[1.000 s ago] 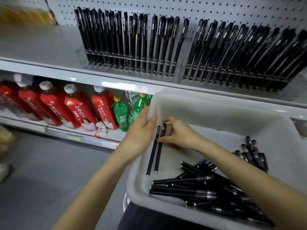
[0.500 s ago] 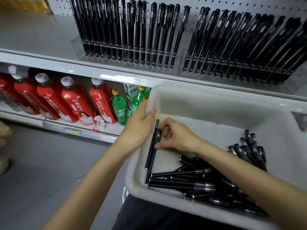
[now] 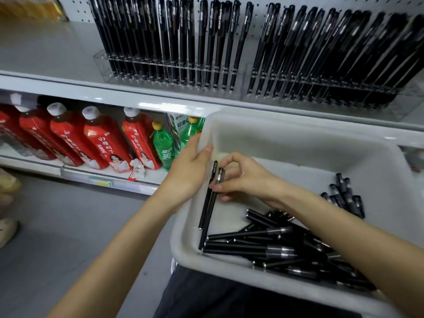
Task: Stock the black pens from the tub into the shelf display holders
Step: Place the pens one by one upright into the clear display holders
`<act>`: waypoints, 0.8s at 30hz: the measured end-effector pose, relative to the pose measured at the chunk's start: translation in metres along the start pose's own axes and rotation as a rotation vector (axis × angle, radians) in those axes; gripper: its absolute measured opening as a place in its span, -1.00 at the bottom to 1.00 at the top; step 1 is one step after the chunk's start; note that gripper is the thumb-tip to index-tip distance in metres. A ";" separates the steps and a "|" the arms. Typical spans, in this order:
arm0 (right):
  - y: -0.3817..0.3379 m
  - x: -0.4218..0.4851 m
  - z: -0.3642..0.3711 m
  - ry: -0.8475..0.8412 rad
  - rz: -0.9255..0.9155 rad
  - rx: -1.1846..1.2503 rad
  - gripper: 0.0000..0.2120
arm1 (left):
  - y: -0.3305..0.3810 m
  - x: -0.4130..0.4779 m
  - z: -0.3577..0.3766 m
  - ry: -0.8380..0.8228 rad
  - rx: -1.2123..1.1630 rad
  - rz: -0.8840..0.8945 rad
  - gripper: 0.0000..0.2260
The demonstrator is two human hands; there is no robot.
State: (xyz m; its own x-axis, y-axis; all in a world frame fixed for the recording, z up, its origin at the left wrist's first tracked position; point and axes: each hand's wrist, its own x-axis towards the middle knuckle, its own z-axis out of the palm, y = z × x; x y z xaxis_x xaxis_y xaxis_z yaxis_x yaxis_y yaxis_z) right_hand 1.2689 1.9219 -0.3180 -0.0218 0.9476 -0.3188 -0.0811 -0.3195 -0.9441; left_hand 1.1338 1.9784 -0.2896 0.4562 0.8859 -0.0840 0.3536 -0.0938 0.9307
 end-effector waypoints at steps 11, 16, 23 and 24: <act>-0.060 -0.047 -0.070 0.270 -0.250 -0.089 -0.86 | 0.052 0.010 0.001 0.219 0.586 0.518 -0.61; -0.102 -0.094 -0.136 0.567 -0.442 -0.150 -0.80 | 0.090 0.038 0.055 0.060 0.633 0.768 -0.65; -0.140 -0.150 -0.213 0.894 -0.602 -0.429 -0.70 | 0.128 0.068 0.138 -0.133 0.781 0.974 -0.59; -0.143 -0.154 -0.221 0.932 -0.620 -0.475 -0.66 | 0.132 0.071 0.146 -0.167 0.806 0.987 -0.59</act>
State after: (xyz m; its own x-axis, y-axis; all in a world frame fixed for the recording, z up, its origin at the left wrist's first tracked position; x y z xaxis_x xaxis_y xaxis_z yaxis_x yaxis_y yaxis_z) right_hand 1.5040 1.8207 -0.1522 0.6317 0.6358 0.4435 0.5533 0.0309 -0.8324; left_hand 1.3322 1.9622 -0.2251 0.8816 0.2227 0.4162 0.1740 -0.9729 0.1520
